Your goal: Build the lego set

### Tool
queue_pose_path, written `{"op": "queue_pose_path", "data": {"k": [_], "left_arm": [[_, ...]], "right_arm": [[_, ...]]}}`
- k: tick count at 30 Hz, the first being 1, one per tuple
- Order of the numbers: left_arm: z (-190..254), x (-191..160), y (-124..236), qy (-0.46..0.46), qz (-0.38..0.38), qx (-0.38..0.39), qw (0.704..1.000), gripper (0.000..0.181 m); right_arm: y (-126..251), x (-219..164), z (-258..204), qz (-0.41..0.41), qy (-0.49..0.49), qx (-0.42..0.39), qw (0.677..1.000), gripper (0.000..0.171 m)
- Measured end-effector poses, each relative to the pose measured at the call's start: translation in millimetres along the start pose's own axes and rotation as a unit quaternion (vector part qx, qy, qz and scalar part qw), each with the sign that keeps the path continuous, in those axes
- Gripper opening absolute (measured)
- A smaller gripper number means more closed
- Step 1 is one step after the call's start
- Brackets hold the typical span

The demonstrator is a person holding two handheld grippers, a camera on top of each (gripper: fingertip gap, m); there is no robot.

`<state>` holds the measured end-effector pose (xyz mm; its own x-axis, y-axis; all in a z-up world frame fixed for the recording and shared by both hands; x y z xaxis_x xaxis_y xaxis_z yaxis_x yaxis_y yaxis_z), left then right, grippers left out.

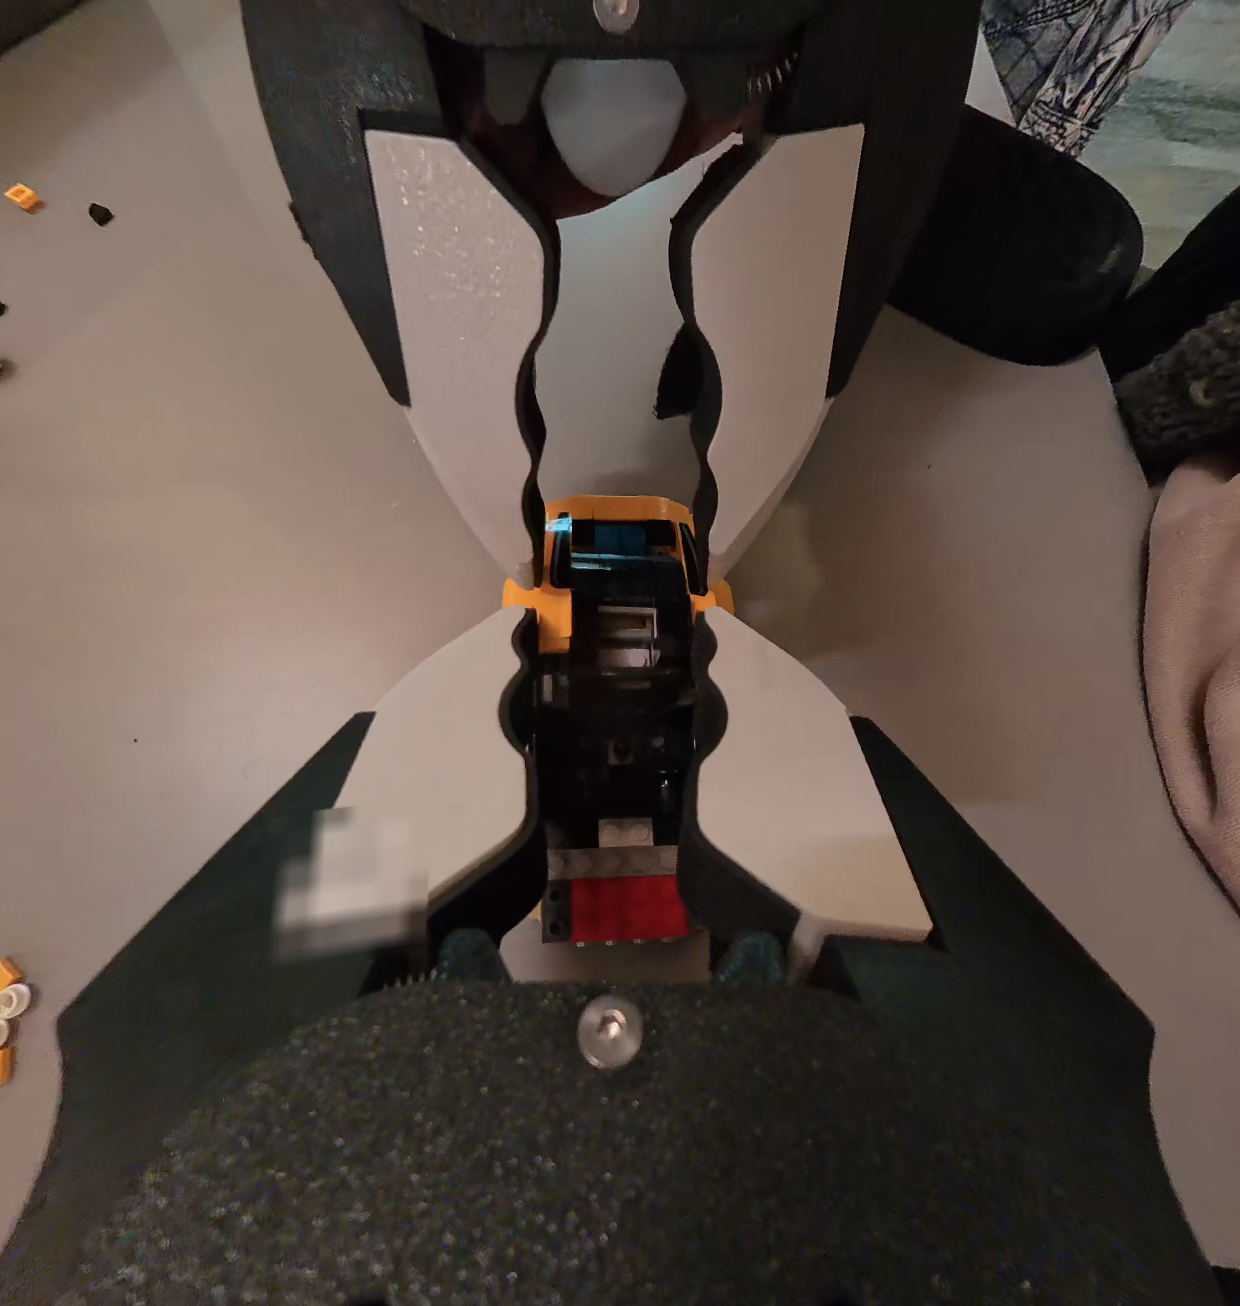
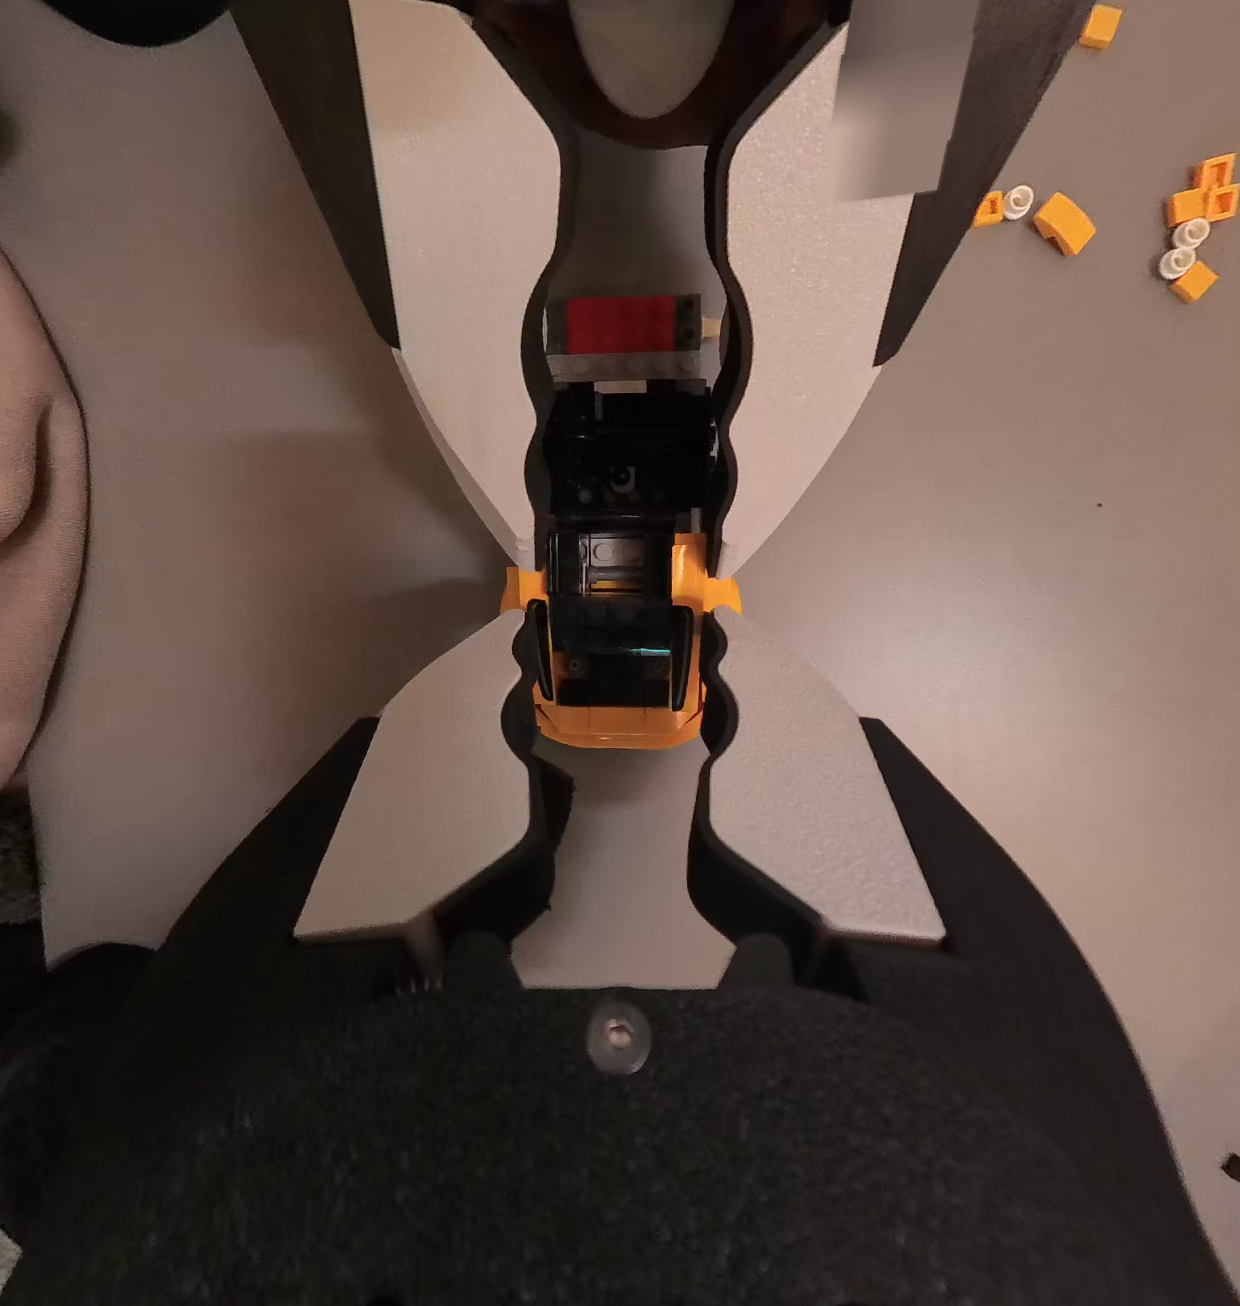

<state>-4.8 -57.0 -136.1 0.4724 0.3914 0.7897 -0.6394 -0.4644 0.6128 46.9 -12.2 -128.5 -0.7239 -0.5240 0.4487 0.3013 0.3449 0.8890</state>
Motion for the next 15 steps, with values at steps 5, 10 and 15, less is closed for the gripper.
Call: {"op": "queue_pose_path", "data": {"k": [5,10,15], "left_arm": [[0.1,-0.1,-1.4,0.016,-0.001,-0.005,1.000,0.041],[0.6,0.2,-3.9,0.025,0.002,-0.009,1.000,0.041],[0.8,-0.3,-5.1,0.032,0.006,-0.010,0.999,0.041]], "right_arm": [[-0.5,0.4,3.8,-0.001,0.006,0.029,1.000,0.041],[-1.7,2.8,4.9,-0.023,0.018,0.045,0.999,0.041],[-2.9,2.1,5.4,-0.021,0.010,0.063,0.998,0.041]]}}
Point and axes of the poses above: each gripper's, where its closed fingertips meet, y back along the fingers, x out of its top, z = x × y across the jaws, the point moved 5 cm from there along y, back along the fingers, and after that the axes turned 3 degrees about -y, right-handed, at the moved point
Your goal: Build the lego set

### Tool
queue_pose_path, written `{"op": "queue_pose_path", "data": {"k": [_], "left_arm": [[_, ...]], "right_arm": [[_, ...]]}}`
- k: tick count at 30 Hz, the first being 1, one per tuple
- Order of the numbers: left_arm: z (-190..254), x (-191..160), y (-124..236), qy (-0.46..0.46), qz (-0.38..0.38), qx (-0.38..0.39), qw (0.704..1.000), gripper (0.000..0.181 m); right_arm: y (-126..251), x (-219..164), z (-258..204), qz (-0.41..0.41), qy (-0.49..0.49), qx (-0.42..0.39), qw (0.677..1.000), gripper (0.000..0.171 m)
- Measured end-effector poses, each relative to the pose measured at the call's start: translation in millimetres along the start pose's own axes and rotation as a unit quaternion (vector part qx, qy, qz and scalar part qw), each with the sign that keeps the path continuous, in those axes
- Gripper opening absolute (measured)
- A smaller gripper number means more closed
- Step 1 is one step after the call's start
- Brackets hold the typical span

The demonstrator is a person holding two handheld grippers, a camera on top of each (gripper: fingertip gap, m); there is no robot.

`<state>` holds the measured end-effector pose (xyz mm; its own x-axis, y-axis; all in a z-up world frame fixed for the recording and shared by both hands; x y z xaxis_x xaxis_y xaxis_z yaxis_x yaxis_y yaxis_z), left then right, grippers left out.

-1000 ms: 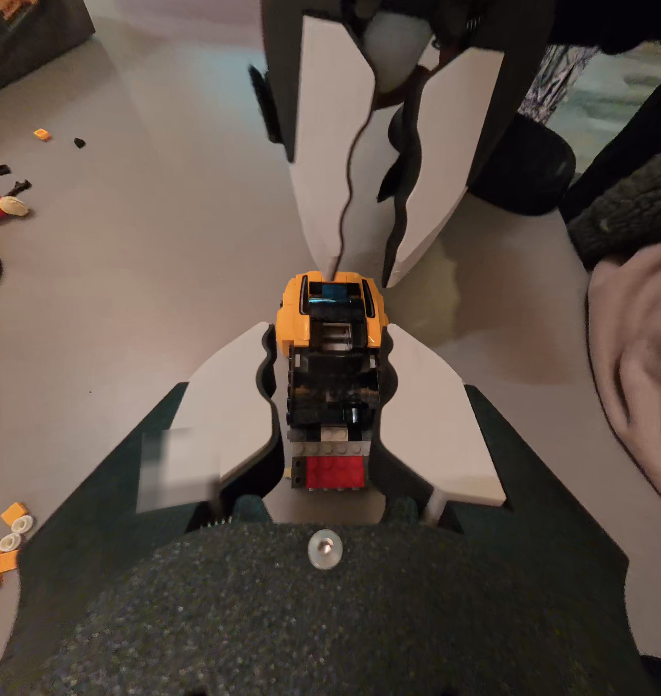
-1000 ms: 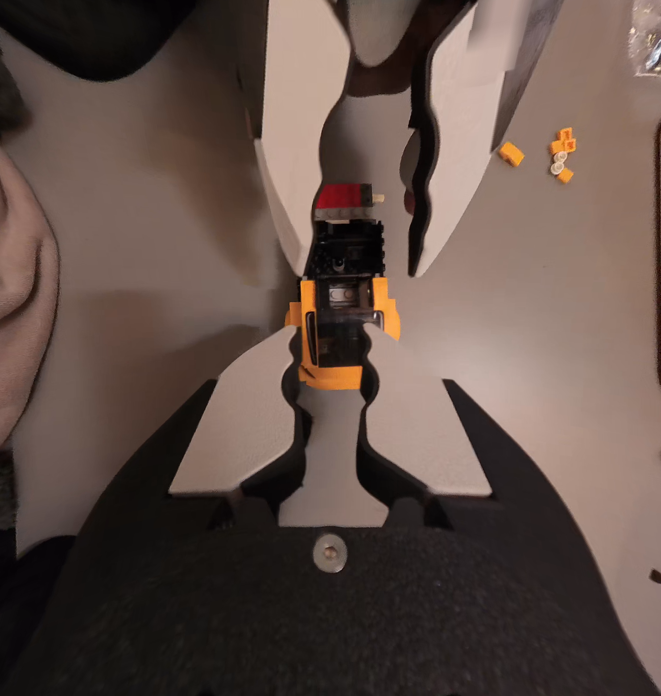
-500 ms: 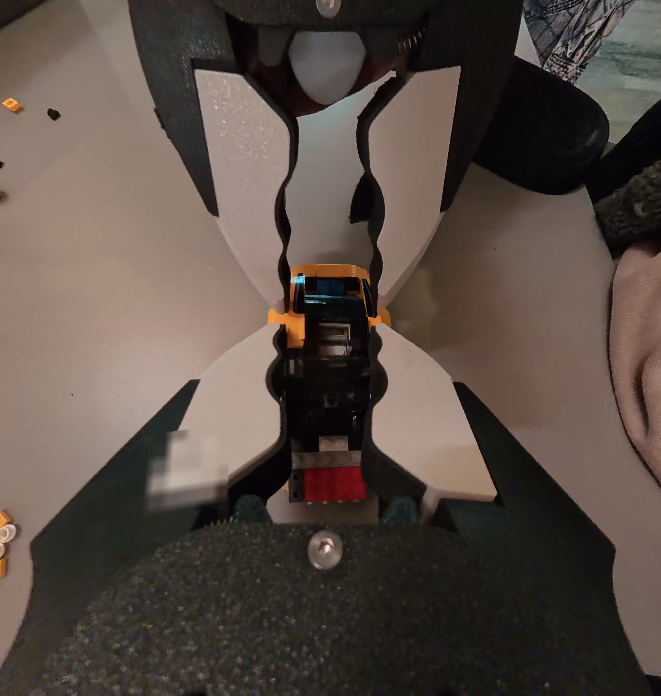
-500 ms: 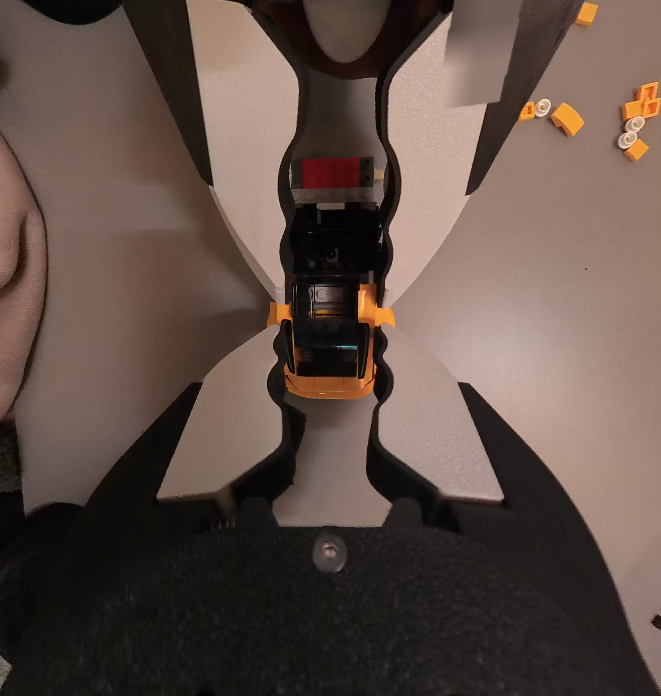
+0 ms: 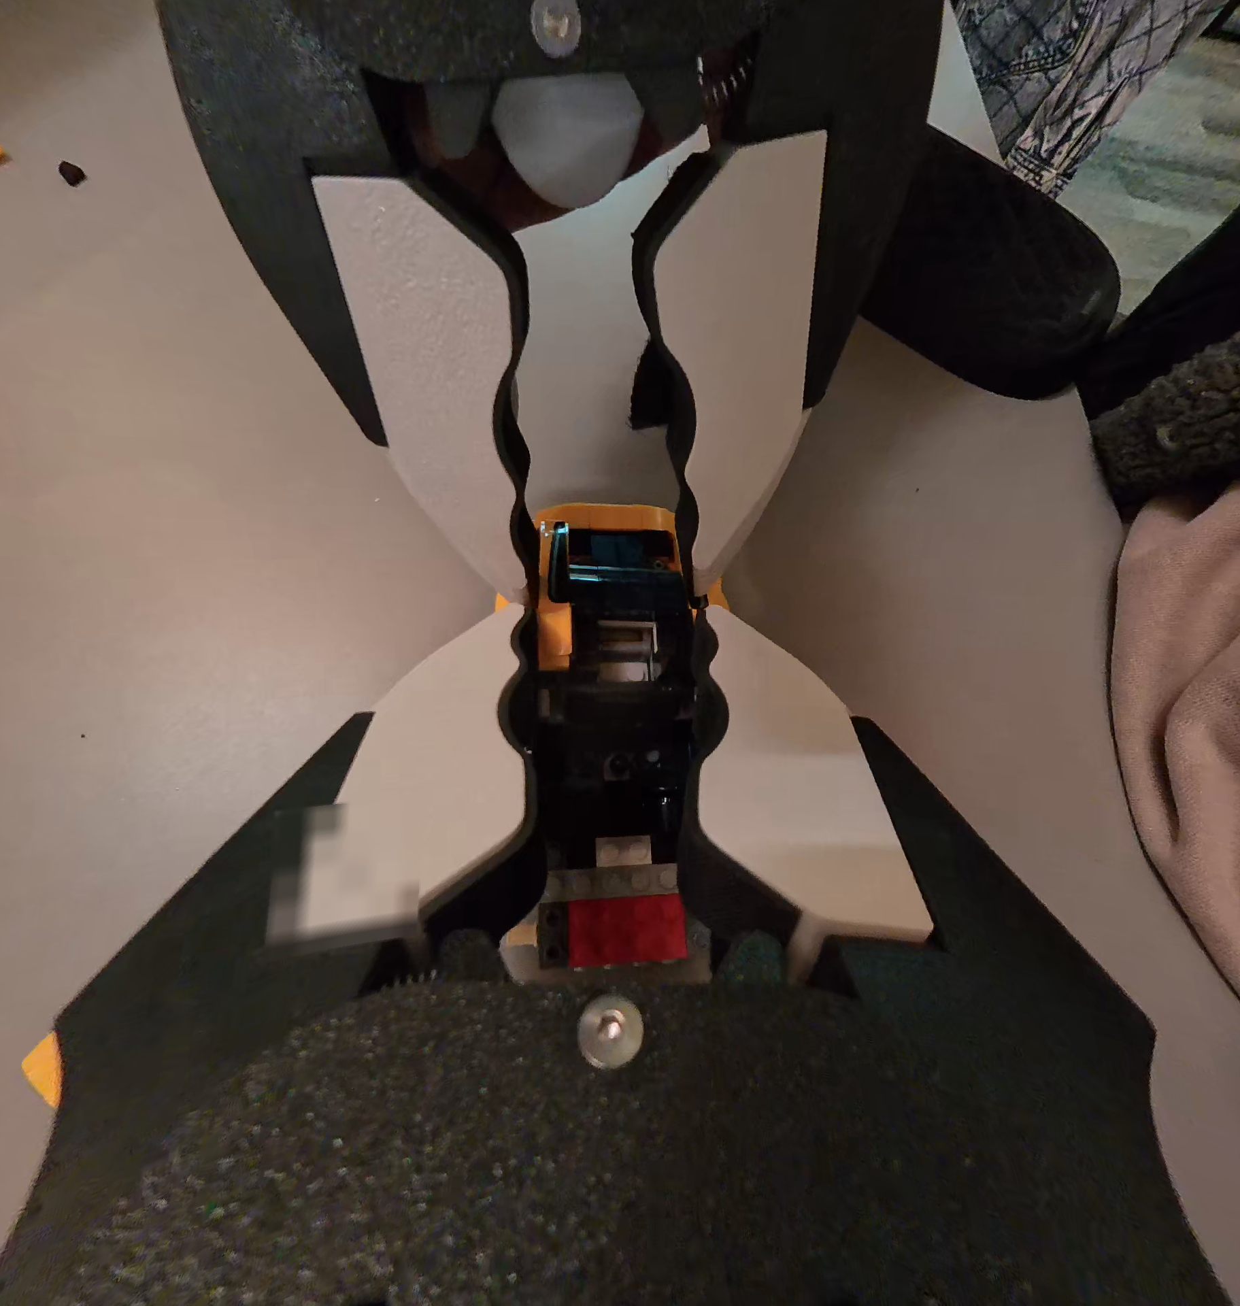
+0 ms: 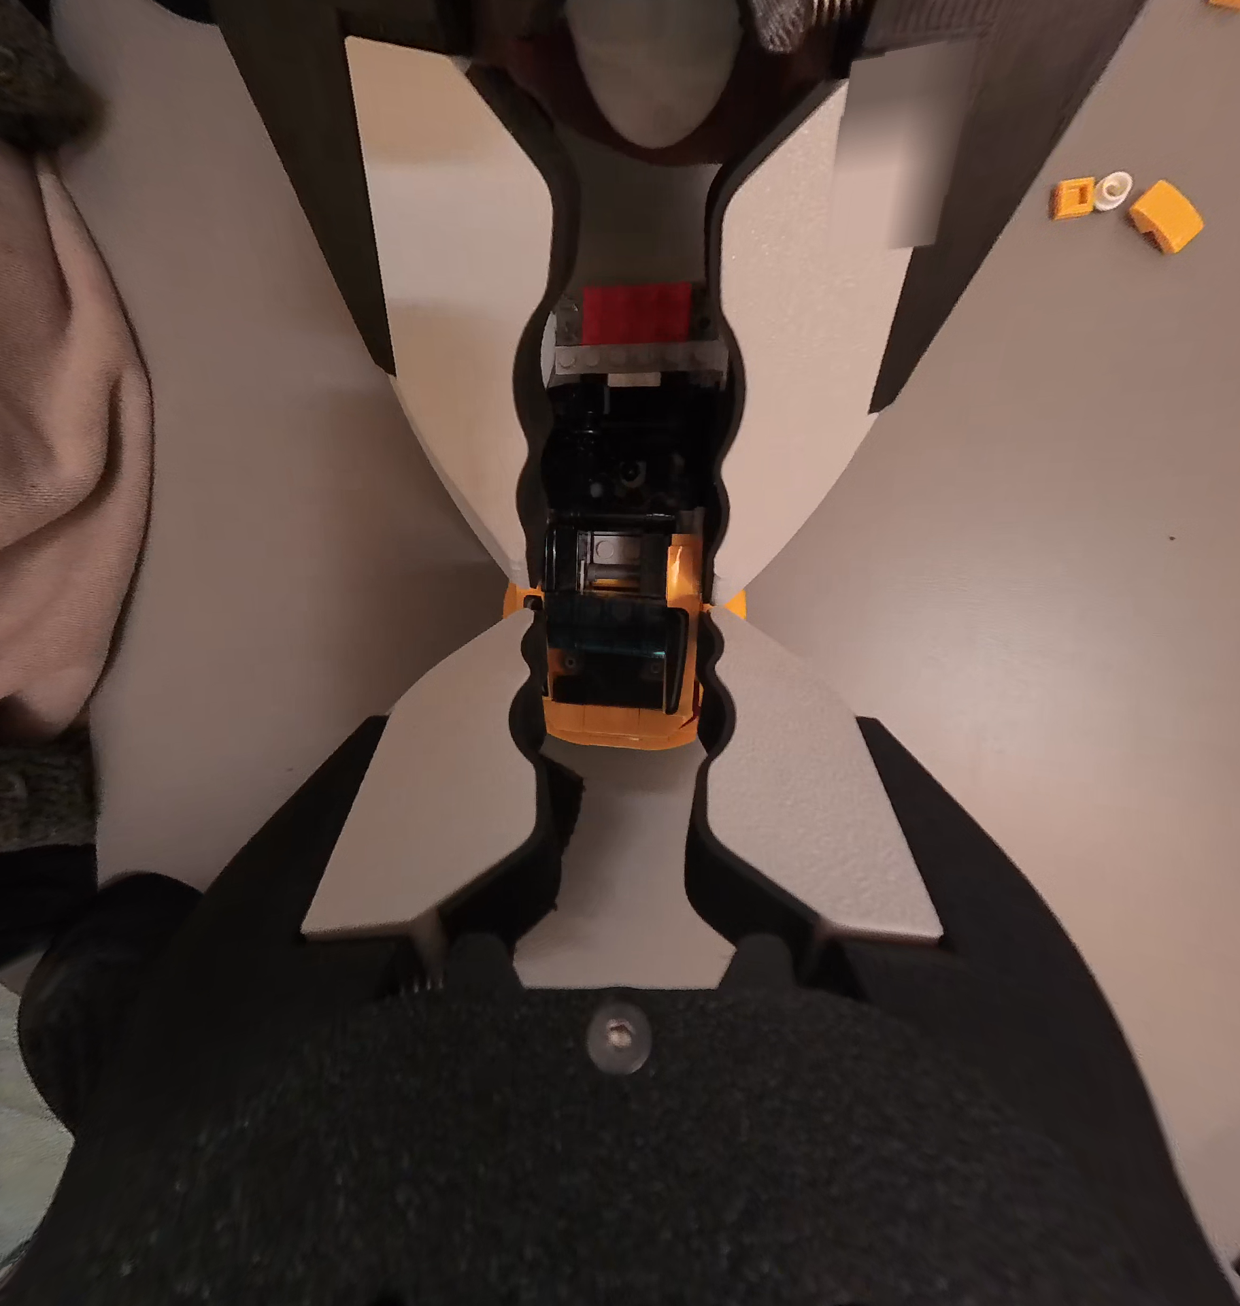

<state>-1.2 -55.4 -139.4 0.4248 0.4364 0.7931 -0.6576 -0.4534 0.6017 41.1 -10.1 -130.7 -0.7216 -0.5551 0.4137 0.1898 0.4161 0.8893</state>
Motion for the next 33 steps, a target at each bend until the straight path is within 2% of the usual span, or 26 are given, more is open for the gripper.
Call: {"op": "queue_pose_path", "data": {"k": [8,12,17,21,24,28,33], "left_arm": [[-1.0,-0.7,1.6,0.006,0.004,-0.005,1.000,0.042],[-6.2,4.4,19.1,0.029,0.041,-0.021,0.999,0.042],[-10.4,-13.4,31.5,0.024,-0.013,-0.006,1.000,0.055],[-0.5,-28.7,28.9,0.007,-0.064,0.006,0.998,0.073],[5.8,-36.7,24.0,-0.013,-0.082,0.025,0.996,0.079],[9.8,-46.5,17.0,-0.026,-0.102,0.035,0.994,0.077],[8.2,-50.7,12.7,-0.024,-0.096,0.042,0.994,0.066]], "right_arm": [[3.7,0.0,-1.1,0.030,0.020,-0.023,0.999,0.041],[6.1,4.6,-7.4,0.031,0.041,-0.052,0.997,0.046],[1.1,7.7,-6.8,-0.002,0.051,-0.068,0.996,0.049],[0.3,9.1,-7.4,-0.032,0.056,-0.061,0.996,0.047],[0.0,10.5,-6.9,-0.046,0.053,-0.057,0.996,0.048],[-1.7,13.6,-6.6,-0.062,0.051,-0.052,0.995,0.049],[-4.1,13.7,-8.4,-0.090,0.053,-0.052,0.993,0.053]]}}
Point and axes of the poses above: each gripper's, where its closed fingertips meet, y back along the fingers, x out of its top, z = x × y across the jaws, the point moved 5 cm from there along y, back along the fingers, and after that the axes turned 3 degrees about -y, right-handed, at the moved point
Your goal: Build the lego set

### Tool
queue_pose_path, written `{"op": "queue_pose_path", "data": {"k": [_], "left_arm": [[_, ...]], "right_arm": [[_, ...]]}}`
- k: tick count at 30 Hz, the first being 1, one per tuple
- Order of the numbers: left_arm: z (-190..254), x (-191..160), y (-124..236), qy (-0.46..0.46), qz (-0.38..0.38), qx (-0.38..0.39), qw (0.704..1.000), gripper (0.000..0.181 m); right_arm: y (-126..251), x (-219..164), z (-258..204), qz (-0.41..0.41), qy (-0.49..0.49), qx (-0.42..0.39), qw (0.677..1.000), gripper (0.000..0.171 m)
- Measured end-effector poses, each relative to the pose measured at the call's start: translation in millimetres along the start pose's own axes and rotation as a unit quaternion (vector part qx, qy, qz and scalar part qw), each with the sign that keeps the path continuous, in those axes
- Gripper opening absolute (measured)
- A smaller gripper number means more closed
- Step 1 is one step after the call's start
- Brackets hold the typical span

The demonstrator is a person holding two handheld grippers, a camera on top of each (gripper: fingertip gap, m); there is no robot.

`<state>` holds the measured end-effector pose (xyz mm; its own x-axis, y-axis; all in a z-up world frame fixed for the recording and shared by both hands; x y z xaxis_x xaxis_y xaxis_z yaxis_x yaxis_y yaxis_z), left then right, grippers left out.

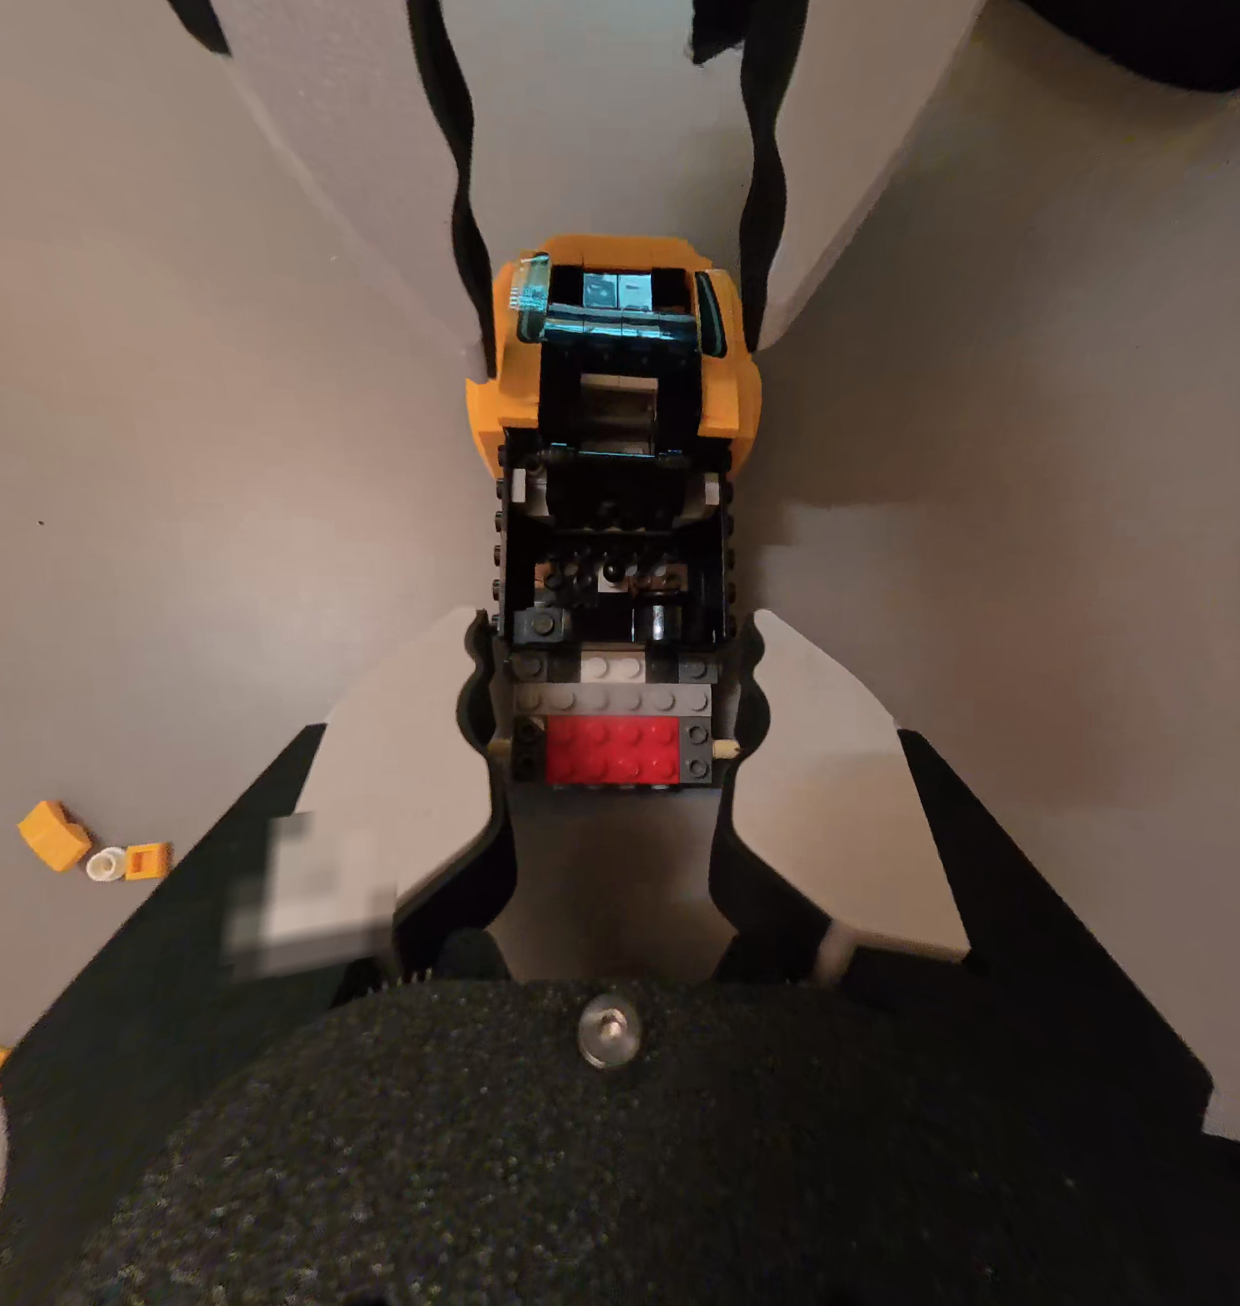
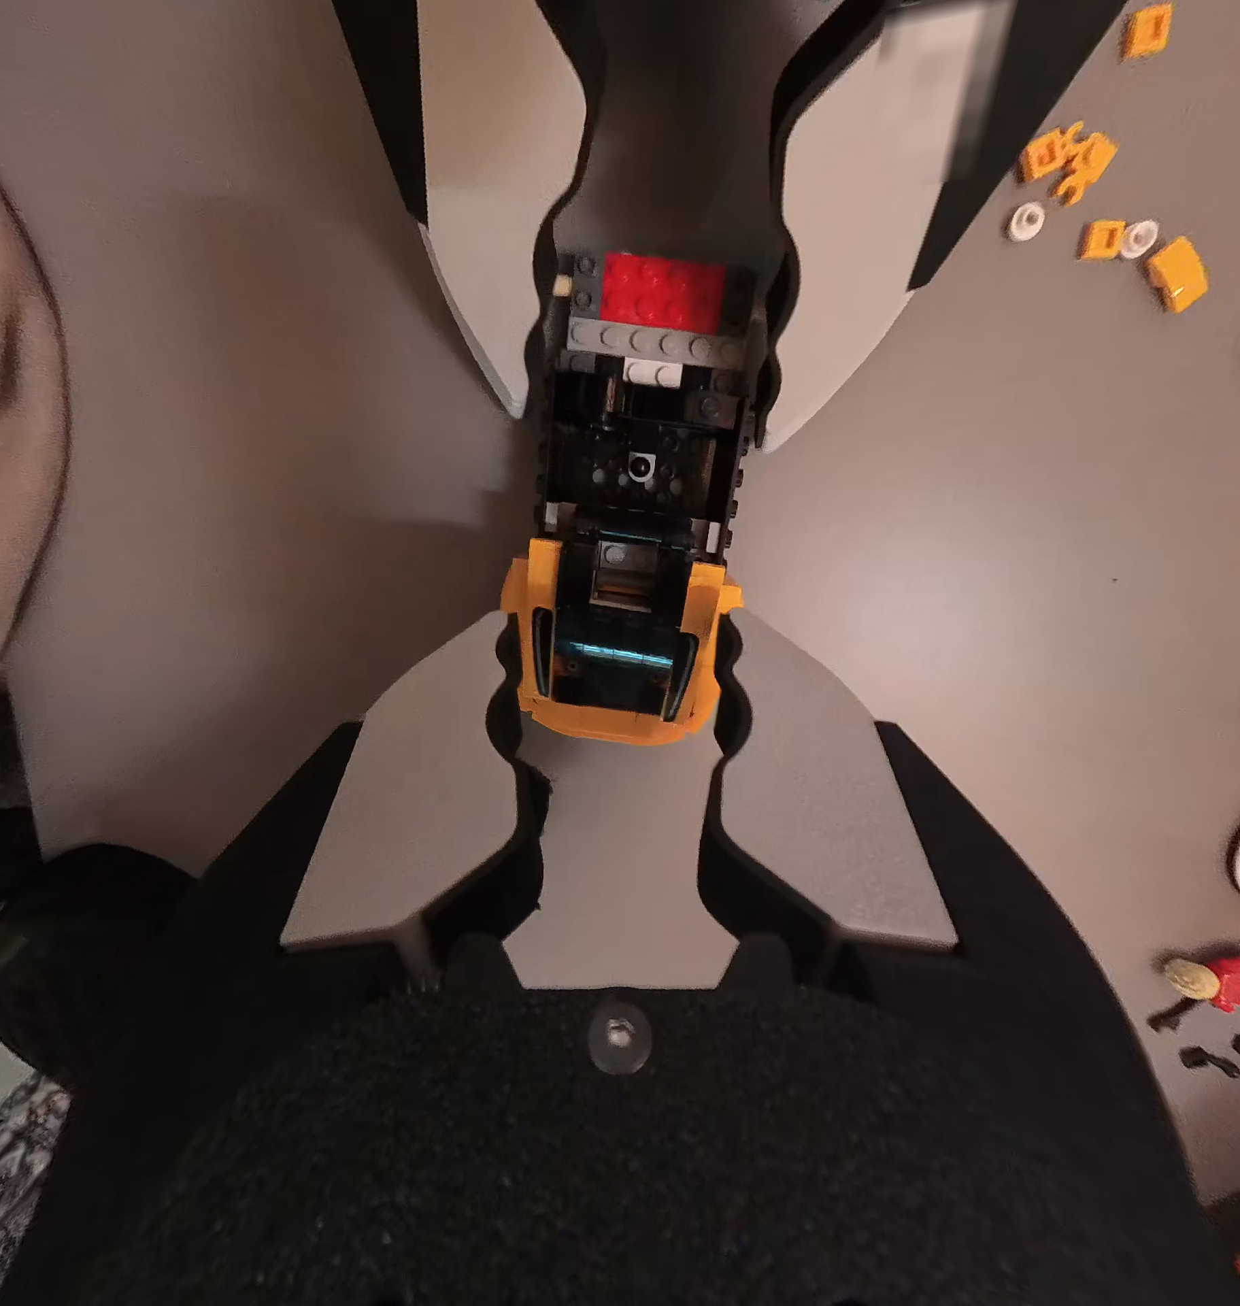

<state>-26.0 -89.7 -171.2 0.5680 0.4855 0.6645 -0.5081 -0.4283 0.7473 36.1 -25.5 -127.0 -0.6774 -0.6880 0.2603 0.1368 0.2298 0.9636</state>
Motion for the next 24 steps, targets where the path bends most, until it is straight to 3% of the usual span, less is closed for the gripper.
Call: {"op": "queue_pose_path", "data": {"k": [24], "left_arm": [[-0.2,-2.9,-1.1,0.001,0.030,0.007,1.000,0.062]], "right_arm": [[-8.8,-0.2,-0.2,-0.061,-0.007,-0.011,0.998,0.051]]}}
Point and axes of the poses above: each gripper's, where its closed fingertips meet, y back along the fingers, x out of its top, z = x × y across the jaws, the point moved 5 cm from there along y, back along the fingers, and after that the axes turned 3 degrees about -y, right-handed, at the moved point
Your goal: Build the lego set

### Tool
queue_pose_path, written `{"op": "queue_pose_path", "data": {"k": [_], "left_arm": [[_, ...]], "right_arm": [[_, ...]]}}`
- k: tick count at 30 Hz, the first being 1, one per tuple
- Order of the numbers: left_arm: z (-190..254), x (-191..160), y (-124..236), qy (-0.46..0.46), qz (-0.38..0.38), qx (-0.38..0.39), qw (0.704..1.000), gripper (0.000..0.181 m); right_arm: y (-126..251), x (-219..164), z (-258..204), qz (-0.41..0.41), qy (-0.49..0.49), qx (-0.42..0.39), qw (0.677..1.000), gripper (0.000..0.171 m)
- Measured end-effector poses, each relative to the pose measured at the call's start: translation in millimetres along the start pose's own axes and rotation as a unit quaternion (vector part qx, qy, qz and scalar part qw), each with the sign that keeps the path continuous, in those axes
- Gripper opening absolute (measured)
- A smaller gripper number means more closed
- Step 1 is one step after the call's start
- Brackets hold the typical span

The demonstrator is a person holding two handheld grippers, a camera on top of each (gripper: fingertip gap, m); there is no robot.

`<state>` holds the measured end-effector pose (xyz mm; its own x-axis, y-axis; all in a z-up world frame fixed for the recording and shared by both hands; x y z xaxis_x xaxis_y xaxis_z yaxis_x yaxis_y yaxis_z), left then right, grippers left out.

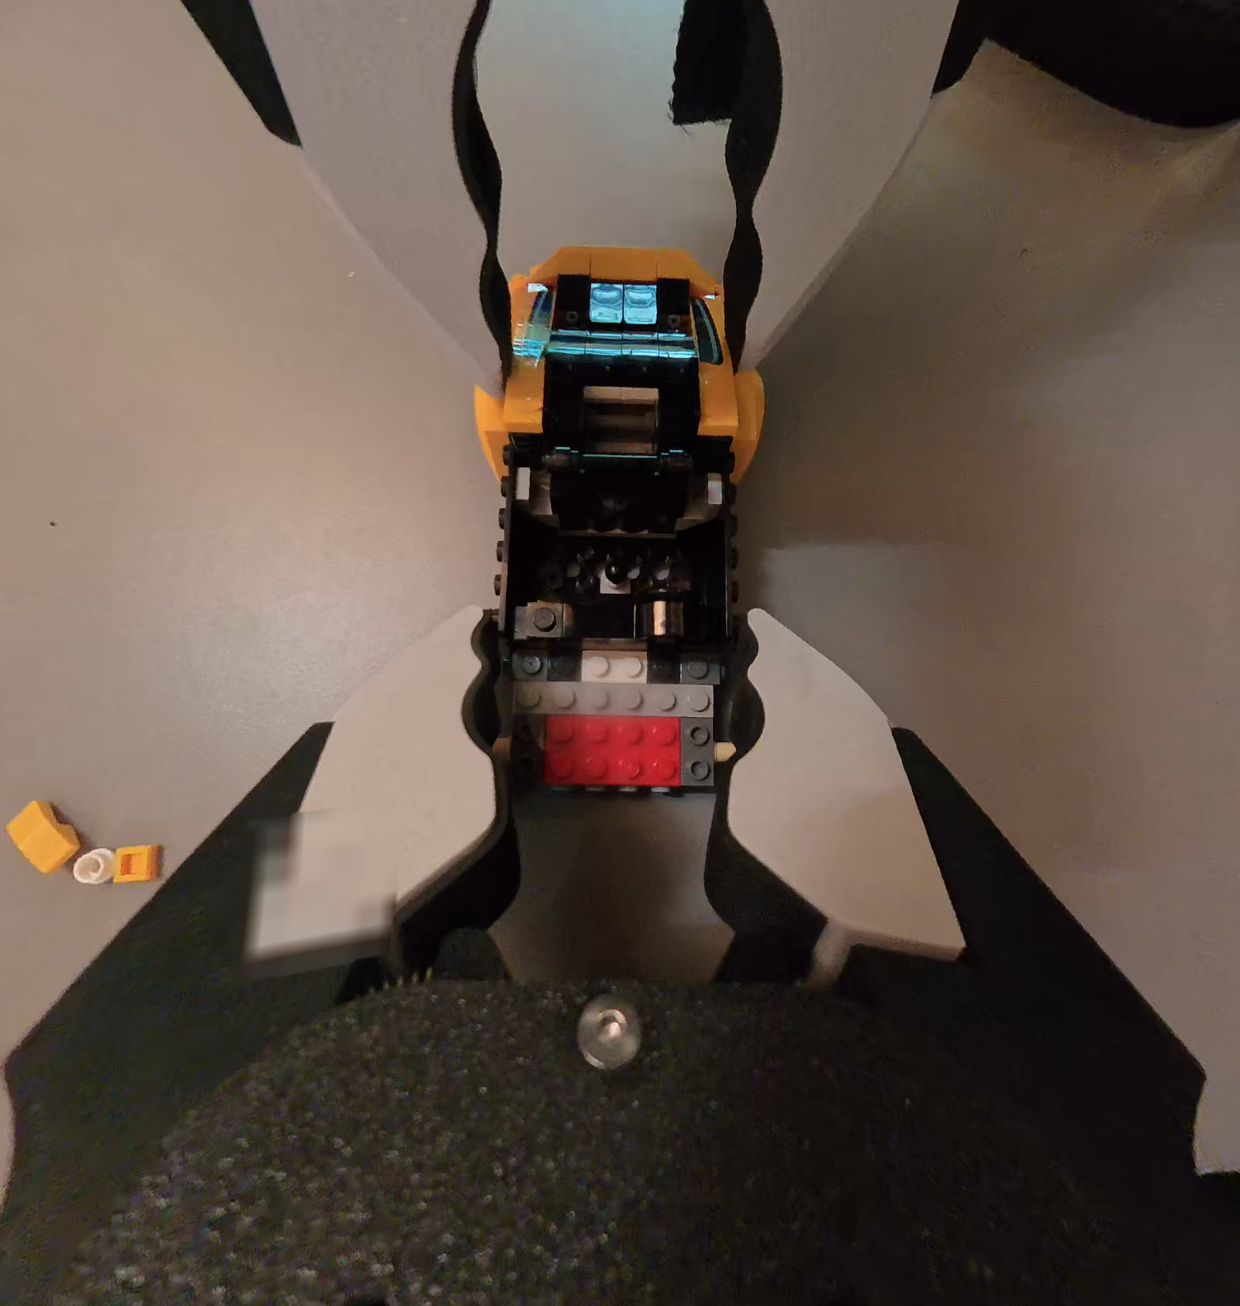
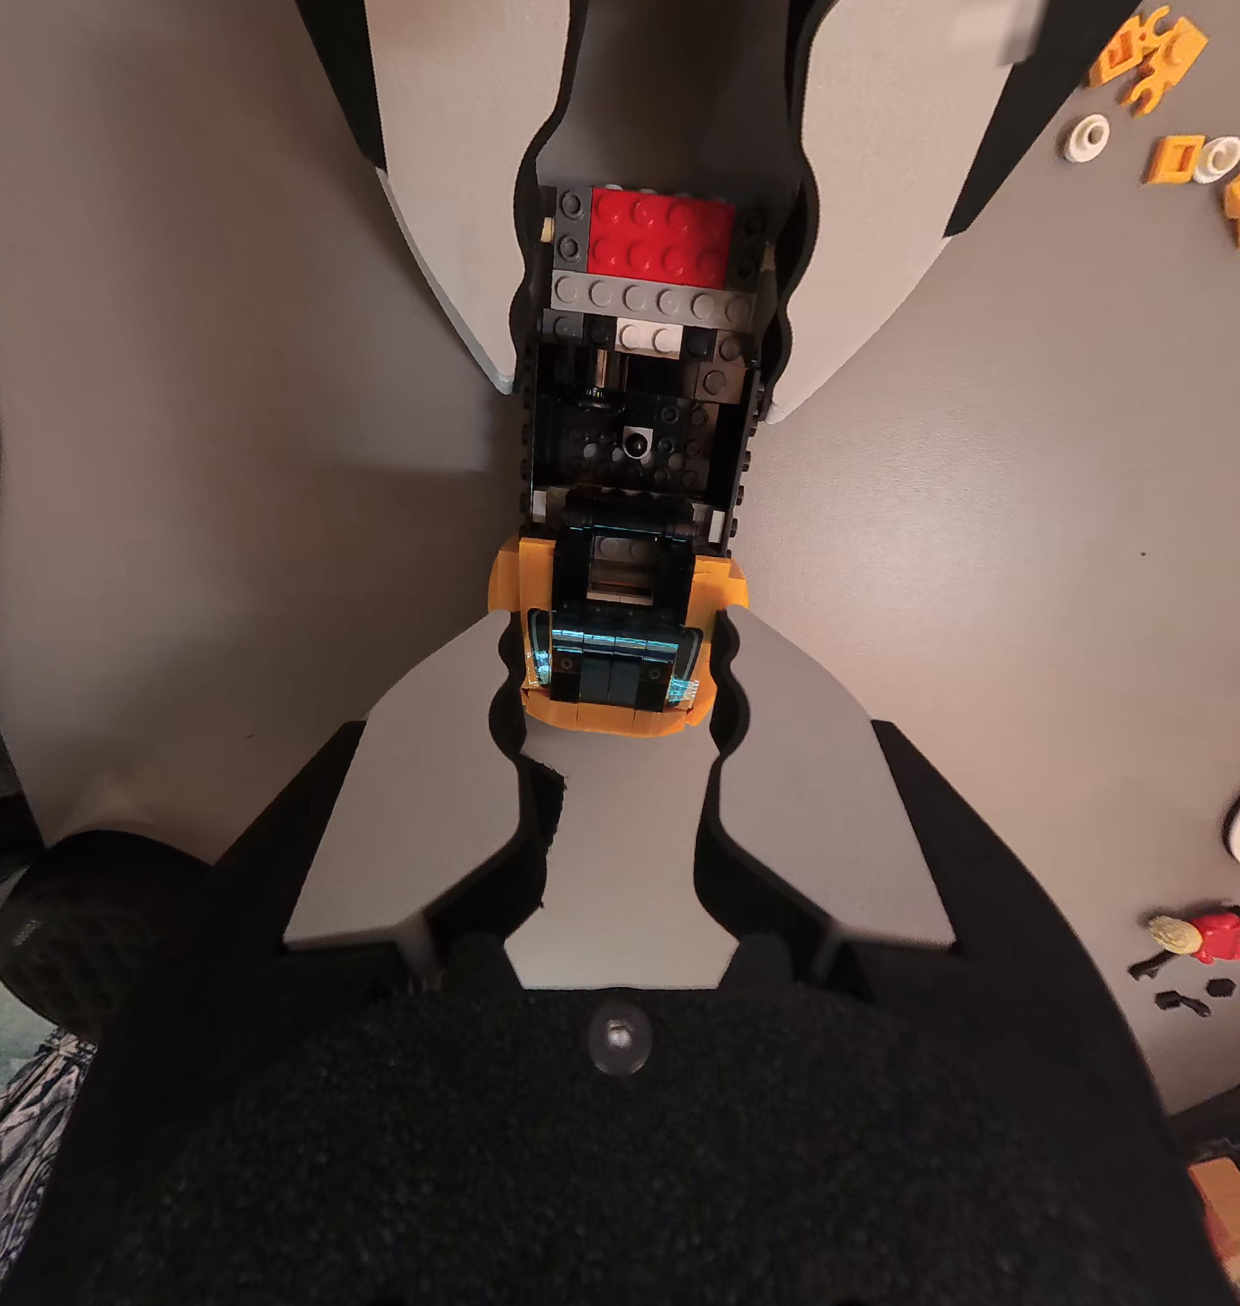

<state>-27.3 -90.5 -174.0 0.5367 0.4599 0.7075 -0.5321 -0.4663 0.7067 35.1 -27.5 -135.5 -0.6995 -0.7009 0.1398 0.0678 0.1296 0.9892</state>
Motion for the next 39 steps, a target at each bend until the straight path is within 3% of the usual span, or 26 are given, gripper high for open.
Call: {"op": "queue_pose_path", "data": {"k": [6,10,15,28,39], "left_arm": [[-2.6,1.3,8.1,0.005,0.033,0.008,0.999,0.062],[-3.3,-0.7,10.7,0.007,0.036,0.008,0.999,0.061],[-2.0,-1.3,8.2,0.002,0.030,0.010,1.000,0.058],[-1.9,-1.6,7.7,0.003,0.026,0.012,1.000,0.058],[-1.9,-1.8,7.6,0.005,0.027,0.012,1.000,0.057]], "right_arm": [[0.5,0.0,0.0,0.010,-0.006,-0.003,1.000,0.051],[7.5,1.0,-0.8,0.048,-0.013,0.007,0.999,0.062],[5.2,3.4,1.0,0.048,-0.023,0.005,0.999,0.049],[3.1,5.1,1.1,0.016,-0.036,0.003,0.999,0.049],[3.0,2.8,1.0,0.047,-0.045,0.005,0.998,0.049]]}}
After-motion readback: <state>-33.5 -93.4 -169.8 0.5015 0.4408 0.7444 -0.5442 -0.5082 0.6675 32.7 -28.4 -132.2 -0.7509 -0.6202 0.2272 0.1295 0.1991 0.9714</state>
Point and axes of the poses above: each gripper's, where its closed fingertips meet, y back along the fingers, x out of its top, z = x × y across the jaws, the point moved 5 cm from there along y, back along the fingers, and after that the axes turned 3 degrees about -y, right-handed, at the moved point
